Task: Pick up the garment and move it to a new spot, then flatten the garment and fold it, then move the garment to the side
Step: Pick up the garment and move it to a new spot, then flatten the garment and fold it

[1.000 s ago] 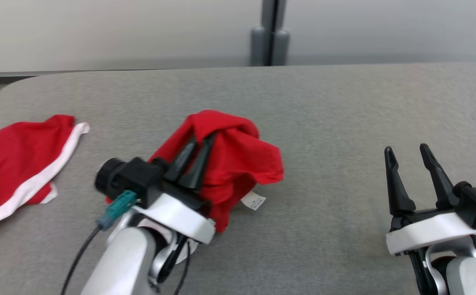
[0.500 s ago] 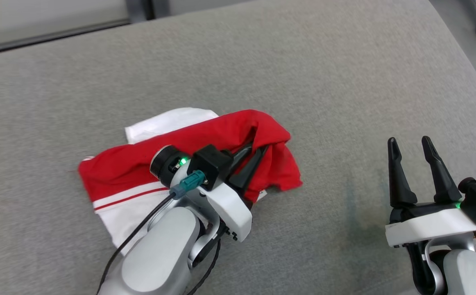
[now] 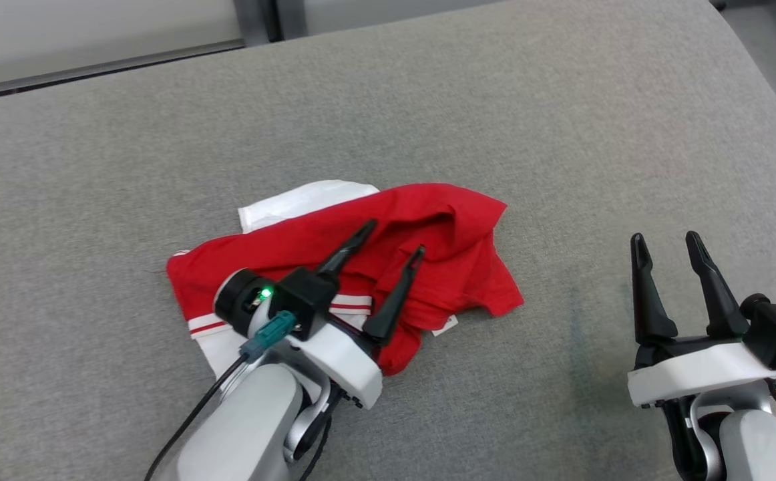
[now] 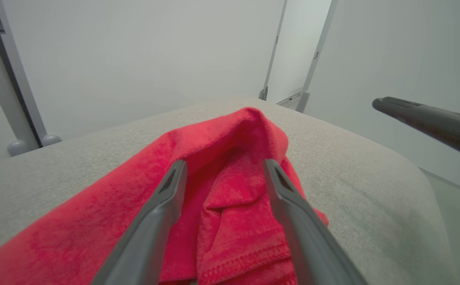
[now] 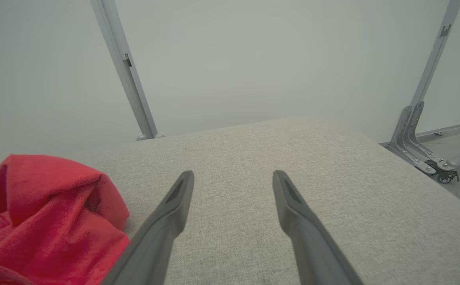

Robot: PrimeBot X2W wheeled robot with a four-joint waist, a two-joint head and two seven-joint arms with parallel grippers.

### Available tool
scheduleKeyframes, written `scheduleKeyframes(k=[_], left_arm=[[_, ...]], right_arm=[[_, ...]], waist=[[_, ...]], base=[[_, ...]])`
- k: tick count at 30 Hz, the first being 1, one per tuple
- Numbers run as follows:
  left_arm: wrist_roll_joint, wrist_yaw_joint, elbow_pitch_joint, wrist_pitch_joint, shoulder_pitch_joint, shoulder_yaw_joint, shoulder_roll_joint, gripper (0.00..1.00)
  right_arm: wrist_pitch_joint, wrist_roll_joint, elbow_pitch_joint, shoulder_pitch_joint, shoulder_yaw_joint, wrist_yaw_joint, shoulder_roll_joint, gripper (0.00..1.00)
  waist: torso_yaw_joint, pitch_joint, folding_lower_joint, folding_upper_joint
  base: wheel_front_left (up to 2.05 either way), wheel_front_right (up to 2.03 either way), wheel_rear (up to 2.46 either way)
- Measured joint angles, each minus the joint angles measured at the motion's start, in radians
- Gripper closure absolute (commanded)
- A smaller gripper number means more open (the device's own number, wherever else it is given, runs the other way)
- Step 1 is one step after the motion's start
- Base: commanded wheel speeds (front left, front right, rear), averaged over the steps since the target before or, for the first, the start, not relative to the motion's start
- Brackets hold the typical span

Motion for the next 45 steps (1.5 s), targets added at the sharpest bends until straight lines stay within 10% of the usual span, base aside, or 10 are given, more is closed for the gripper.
scheduleKeyframes(k=[14,45], left_arm=[[-0.119,0.149,-0.131,-0.033,0.218,0.344,0.134,0.0],[-0.083,0.122,-0.163,-0.027,0.454,0.398,0.173,0.0]], right_arm=[[0.075,-0.042,-0.056,0.079,-0.031,0.0,-0.001,0.0],[0.157,-0.051,-0.118,0.229,0.001,0.0,0.0,0.0]], waist=[[0.183,-0.159,0.0,0.0],[0.22,-0.339,0.0,0.0]], base=[[0.0,0.0,0.0],[0.0,0.0,0.0]])
